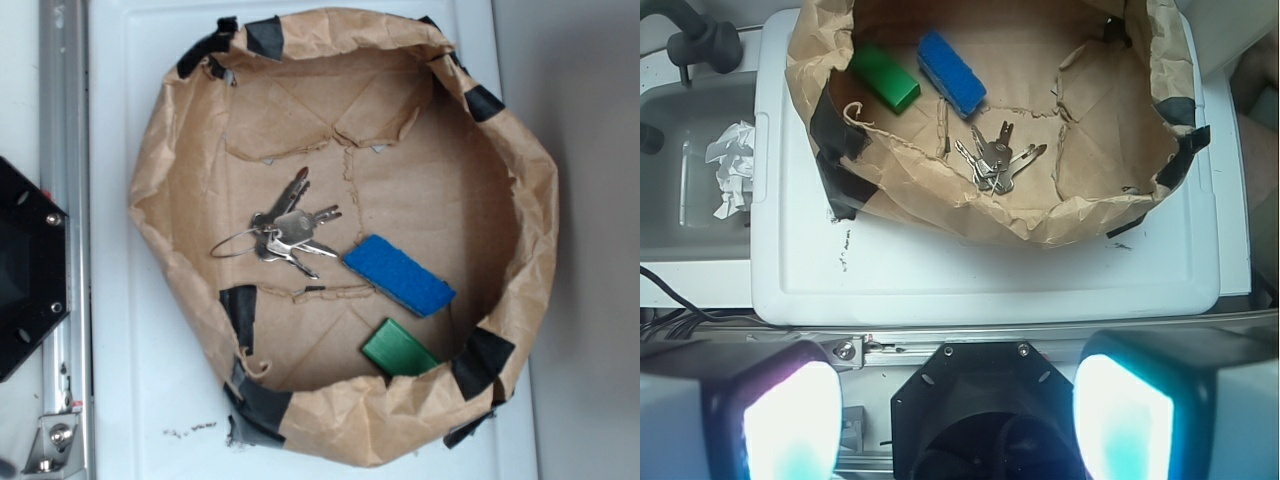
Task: Grab the silver keys.
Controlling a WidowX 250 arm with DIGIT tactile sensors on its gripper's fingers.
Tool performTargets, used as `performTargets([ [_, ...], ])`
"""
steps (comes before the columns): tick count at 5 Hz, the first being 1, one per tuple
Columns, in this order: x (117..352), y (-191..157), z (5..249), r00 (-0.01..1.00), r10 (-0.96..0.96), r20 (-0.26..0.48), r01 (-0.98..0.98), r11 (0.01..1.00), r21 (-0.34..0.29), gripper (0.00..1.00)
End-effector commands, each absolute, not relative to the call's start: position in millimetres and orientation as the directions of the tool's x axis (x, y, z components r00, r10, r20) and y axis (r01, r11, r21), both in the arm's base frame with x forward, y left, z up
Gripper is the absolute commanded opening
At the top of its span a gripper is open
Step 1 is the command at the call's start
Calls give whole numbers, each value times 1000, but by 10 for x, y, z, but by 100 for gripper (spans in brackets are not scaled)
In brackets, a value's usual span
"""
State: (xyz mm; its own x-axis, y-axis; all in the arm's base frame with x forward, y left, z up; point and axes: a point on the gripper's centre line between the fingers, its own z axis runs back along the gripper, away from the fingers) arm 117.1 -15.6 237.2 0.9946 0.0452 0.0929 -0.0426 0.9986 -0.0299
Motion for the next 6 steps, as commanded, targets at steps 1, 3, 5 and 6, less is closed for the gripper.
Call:
performTargets([
  [1, 1171, -156, 2372, 995, 45, 93, -43, 999, -30, 100],
  [3, 1913, -207, 1869, 979, 184, 89, -194, 975, 108, 100],
  [5, 2175, 58, 1681, 969, 213, 123, -228, 966, 119, 100],
  [6, 2257, 212, 1542, 970, 220, 105, -233, 965, 124, 100],
])
